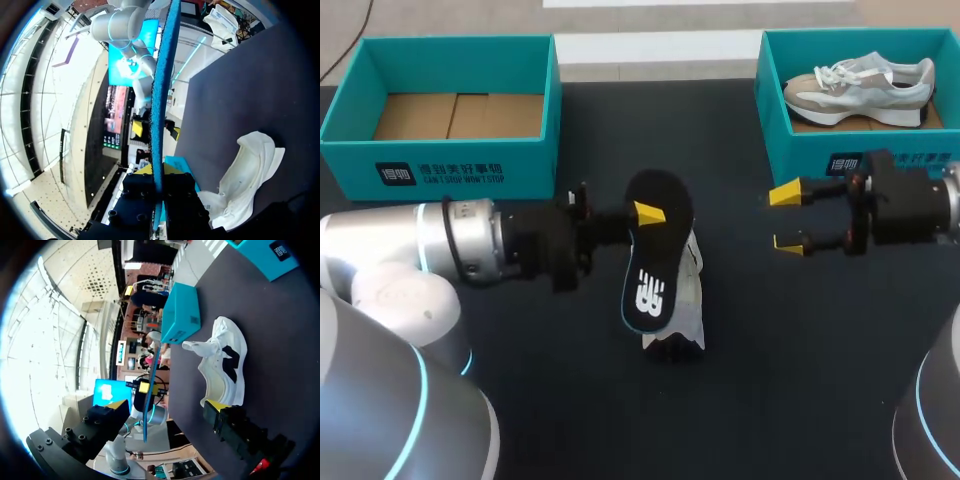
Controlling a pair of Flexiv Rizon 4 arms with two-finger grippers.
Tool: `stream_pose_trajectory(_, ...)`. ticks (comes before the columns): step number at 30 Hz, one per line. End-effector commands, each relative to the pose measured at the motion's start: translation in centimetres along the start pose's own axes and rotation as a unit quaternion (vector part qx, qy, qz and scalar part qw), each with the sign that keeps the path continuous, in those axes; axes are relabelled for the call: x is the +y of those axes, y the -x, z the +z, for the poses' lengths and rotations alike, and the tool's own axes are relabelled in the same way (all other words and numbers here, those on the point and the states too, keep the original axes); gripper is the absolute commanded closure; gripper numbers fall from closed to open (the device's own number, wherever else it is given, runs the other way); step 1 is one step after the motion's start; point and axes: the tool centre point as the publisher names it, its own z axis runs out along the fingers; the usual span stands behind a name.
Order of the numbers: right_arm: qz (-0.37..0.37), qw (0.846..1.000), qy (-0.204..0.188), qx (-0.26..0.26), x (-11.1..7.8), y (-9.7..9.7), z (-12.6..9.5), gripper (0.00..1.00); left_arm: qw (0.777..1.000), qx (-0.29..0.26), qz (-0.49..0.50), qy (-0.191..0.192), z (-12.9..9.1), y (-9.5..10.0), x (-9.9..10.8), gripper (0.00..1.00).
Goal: Take the shoe out of the shoebox, open the shoe tongue, remove and reinsert the insole, then place the shoe into the shoebox
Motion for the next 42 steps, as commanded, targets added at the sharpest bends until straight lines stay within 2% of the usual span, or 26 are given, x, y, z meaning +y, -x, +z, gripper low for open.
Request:
stream_pose_trajectory(1, 0.001, 1.000, -0.001, 0.000, 0.2, 0.1, 0.2, 0.00, 1.000, 0.000, 0.000, 0.001, -0.2, 0.0, -0.2, 1.00)
stream_pose_trajectory(7, 0.001, 1.000, -0.001, 0.000, 0.2, 0.1, 0.2, 0.00, 1.000, 0.000, 0.000, 0.001, -0.2, 0.0, -0.2, 1.00)
stream_pose_trajectory(10, -0.119, 0.992, -0.005, -0.053, 1.6, -1.1, -0.5, 0.00, 1.000, 0.000, 0.000, 0.001, -0.2, 0.0, -0.2, 1.00)
stream_pose_trajectory(12, -0.258, 0.960, -0.056, -0.089, 2.1, -1.8, -0.2, 0.00, 1.000, 0.000, 0.000, 0.001, -0.2, 0.0, -0.2, 1.00)
stream_pose_trajectory(13, -0.320, 0.934, -0.086, -0.130, 2.1, -2.2, 0.2, 0.00, 1.000, 0.000, 0.000, 0.001, -0.2, 0.0, -0.2, 1.00)
stream_pose_trajectory(14, -0.387, 0.899, -0.132, -0.154, 1.9, -2.4, 0.8, 0.00, 1.000, 0.000, 0.000, 0.001, -0.2, 0.0, -0.2, 1.00)
stream_pose_trajectory(16, -0.495, 0.832, -0.209, -0.137, 1.6, -2.4, 1.4, 0.00, 1.000, 0.000, 0.000, 0.001, -0.2, 0.0, -0.2, 1.00)
stream_pose_trajectory(17, -0.516, 0.806, -0.256, -0.135, 1.7, -2.3, 1.6, 0.00, 1.000, 0.000, 0.000, 0.001, -0.2, 0.0, -0.2, 1.00)
stream_pose_trajectory(32, -0.516, 0.806, -0.256, -0.135, 1.7, -2.3, 1.6, 0.00, 1.000, 0.000, 0.000, 0.001, -0.2, 0.0, -0.2, 1.00)
stream_pose_trajectory(33, -0.516, 0.806, -0.256, -0.135, 1.7, -2.3, 1.6, 0.00, 0.999, -0.006, -0.034, -0.012, -0.4, 0.3, -0.4, 1.00)
stream_pose_trajectory(35, -0.559, 0.778, -0.244, -0.153, 2.0, -2.4, 1.7, 0.00, 0.997, 0.002, -0.069, -0.022, -0.9, 0.5, -0.6, 1.00)
stream_pose_trajectory(36, -0.585, 0.755, -0.237, -0.177, 2.2, -2.4, 1.5, 0.00, 0.996, 0.007, -0.089, -0.026, -1.0, 0.6, -0.6, 1.00)
stream_pose_trajectory(37, -0.589, 0.747, -0.243, -0.192, 2.4, -2.3, 1.4, 0.00, 0.992, 0.019, -0.117, -0.034, -1.3, 0.7, -0.7, 1.00)
stream_pose_trajectory(39, -0.625, 0.713, -0.236, -0.213, 2.6, -2.1, 1.3, 0.00, 0.991, 0.028, -0.130, -0.030, -1.6, 0.8, -0.8, 1.00)
stream_pose_trajectory(40, -0.628, 0.708, -0.237, -0.218, 2.7, -1.9, 1.3, 0.00, 0.987, 0.032, -0.155, -0.033, -1.9, 1.0, -0.8, 1.00)
stream_pose_trajectory(41, -0.646, 0.688, -0.235, -0.234, 2.7, -1.9, 1.4, 0.00, 0.985, 0.041, -0.165, -0.033, -2.2, 1.0, -0.8, 1.00)
stream_pose_trajectory(42, -0.652, 0.682, -0.233, -0.235, 2.7, -1.8, 1.4, 0.00, 0.982, 0.042, -0.179, -0.036, -2.4, 1.0, -0.8, 1.00)
